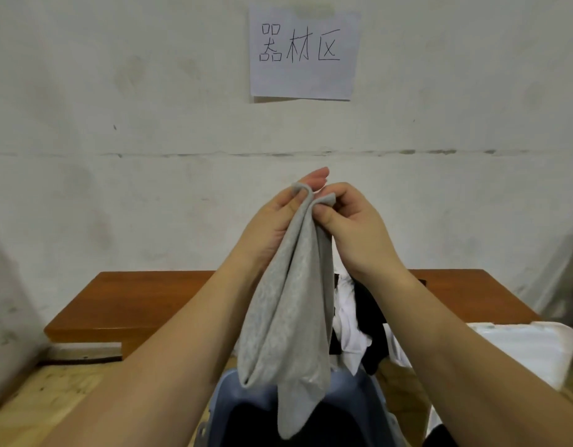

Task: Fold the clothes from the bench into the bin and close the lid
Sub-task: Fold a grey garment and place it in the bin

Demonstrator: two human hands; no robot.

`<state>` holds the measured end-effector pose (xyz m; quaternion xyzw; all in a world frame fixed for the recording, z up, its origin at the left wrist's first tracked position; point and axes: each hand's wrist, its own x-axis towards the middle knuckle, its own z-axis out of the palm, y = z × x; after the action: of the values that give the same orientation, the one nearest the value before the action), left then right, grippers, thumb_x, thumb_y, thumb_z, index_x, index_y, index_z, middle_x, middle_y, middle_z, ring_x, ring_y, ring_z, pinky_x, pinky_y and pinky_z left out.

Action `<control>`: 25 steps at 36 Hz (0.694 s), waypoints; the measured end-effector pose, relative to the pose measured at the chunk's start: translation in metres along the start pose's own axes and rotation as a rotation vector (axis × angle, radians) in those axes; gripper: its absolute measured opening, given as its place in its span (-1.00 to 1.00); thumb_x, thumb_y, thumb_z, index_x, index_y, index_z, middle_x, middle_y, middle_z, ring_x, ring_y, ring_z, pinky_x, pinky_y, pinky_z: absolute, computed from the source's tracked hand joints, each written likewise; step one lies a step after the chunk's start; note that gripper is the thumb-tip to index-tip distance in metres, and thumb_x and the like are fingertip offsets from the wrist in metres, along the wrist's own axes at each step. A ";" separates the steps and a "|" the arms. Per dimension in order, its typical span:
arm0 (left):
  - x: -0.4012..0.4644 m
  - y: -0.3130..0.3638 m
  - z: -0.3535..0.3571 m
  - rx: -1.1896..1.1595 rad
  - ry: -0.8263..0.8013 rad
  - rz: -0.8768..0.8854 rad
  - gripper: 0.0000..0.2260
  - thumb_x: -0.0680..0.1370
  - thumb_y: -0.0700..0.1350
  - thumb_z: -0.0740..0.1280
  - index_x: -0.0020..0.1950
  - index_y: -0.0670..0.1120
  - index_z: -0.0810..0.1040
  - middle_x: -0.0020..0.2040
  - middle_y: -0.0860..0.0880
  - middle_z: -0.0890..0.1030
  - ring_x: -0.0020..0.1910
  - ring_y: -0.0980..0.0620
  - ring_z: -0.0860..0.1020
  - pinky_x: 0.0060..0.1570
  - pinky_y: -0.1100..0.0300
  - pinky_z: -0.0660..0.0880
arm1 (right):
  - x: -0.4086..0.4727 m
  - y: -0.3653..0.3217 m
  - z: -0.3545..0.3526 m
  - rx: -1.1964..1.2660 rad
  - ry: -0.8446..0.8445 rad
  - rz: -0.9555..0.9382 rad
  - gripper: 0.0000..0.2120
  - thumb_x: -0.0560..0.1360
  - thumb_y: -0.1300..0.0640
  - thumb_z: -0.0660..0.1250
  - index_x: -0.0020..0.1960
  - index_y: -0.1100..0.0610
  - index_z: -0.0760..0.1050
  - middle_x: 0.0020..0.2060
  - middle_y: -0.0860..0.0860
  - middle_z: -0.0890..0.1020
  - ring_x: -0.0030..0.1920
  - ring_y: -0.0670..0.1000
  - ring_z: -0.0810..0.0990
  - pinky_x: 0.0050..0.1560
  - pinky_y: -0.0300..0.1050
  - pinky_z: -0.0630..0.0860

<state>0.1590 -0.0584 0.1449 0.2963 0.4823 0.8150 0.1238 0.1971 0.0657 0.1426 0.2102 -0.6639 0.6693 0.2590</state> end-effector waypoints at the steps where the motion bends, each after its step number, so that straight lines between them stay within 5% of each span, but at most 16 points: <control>1: 0.001 0.000 0.000 0.043 0.008 0.002 -0.54 0.52 -0.03 0.31 0.41 -0.13 0.46 0.29 -0.15 0.56 0.22 -0.02 0.60 0.25 0.14 0.52 | 0.000 0.001 -0.001 0.004 0.002 -0.004 -0.77 0.45 0.20 0.37 -0.21 -0.15 0.60 -0.17 -0.10 0.66 -0.06 -0.10 0.62 0.02 -0.24 0.54; 6: 0.003 -0.006 -0.006 0.054 0.012 -0.118 -0.47 0.52 0.09 0.36 0.44 -0.08 0.40 0.02 -0.02 0.68 0.05 0.04 0.65 0.13 0.14 0.55 | 0.004 0.007 -0.010 0.041 -0.068 0.043 -0.79 0.54 0.36 0.32 -0.03 0.06 0.50 0.08 -0.12 0.68 0.19 -0.05 0.61 0.19 -0.17 0.51; 10: 0.004 -0.005 -0.015 -0.004 -0.060 -0.267 -0.52 0.50 0.10 0.43 0.30 -0.14 0.47 0.00 -0.07 0.65 -0.05 0.02 0.63 -0.05 0.14 0.55 | 0.008 0.004 -0.016 -0.031 -0.193 0.112 -0.67 0.52 0.35 0.32 0.16 -0.01 0.46 0.02 -0.12 0.70 0.15 -0.09 0.63 0.19 -0.19 0.51; 12: 0.004 -0.003 -0.018 0.023 -0.051 -0.306 -0.40 0.48 0.08 0.48 0.40 -0.17 0.40 0.11 -0.13 0.61 0.01 -0.02 0.61 0.01 0.08 0.54 | 0.010 0.003 -0.019 -0.121 -0.205 0.129 -0.62 0.49 0.28 0.40 0.18 -0.12 0.52 -0.06 -0.14 0.69 0.05 -0.06 0.64 0.15 -0.14 0.55; 16: 0.004 -0.003 -0.033 0.181 0.028 -0.314 -0.41 0.43 0.07 0.51 0.36 -0.15 0.43 0.21 -0.11 0.61 0.17 -0.10 0.60 0.29 -0.05 0.47 | 0.010 0.006 -0.021 -0.335 -0.170 0.116 -0.80 0.30 -0.05 0.48 -0.08 -0.24 0.63 -0.02 0.04 0.68 0.06 0.25 0.58 0.23 0.21 0.52; 18: -0.002 0.001 -0.035 0.339 0.069 -0.288 -0.35 0.44 0.14 0.51 0.41 -0.12 0.40 0.28 -0.10 0.57 0.20 -0.09 0.59 0.27 -0.01 0.50 | 0.011 0.010 -0.022 -0.414 -0.150 0.089 -0.86 0.36 0.00 0.50 -0.15 -0.22 0.61 -0.10 -0.05 0.68 -0.09 0.15 0.58 0.15 0.21 0.54; 20: -0.012 0.005 -0.038 0.451 0.108 -0.259 -0.43 0.48 0.22 0.39 0.37 -0.07 0.44 0.20 -0.02 0.59 -0.01 0.08 0.61 0.05 0.15 0.54 | 0.012 0.014 -0.025 -0.423 -0.126 0.063 -0.82 0.41 0.09 0.50 -0.19 -0.18 0.59 -0.21 -0.19 0.64 -0.22 -0.10 0.52 0.03 0.11 0.52; 25: -0.050 0.014 -0.041 0.817 -0.097 -0.377 -0.36 0.36 0.41 0.39 0.33 0.17 0.37 0.18 0.20 0.54 0.03 0.32 0.58 -0.03 0.33 0.50 | 0.018 0.021 -0.033 -0.411 -0.011 0.064 -0.84 0.43 0.09 0.48 -0.18 -0.19 0.60 -0.24 -0.28 0.62 -0.16 -0.18 0.53 0.06 0.00 0.50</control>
<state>0.1748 -0.1189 0.1238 0.2659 0.8035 0.5063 0.1653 0.1724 0.0997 0.1363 0.1355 -0.7943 0.5264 0.2712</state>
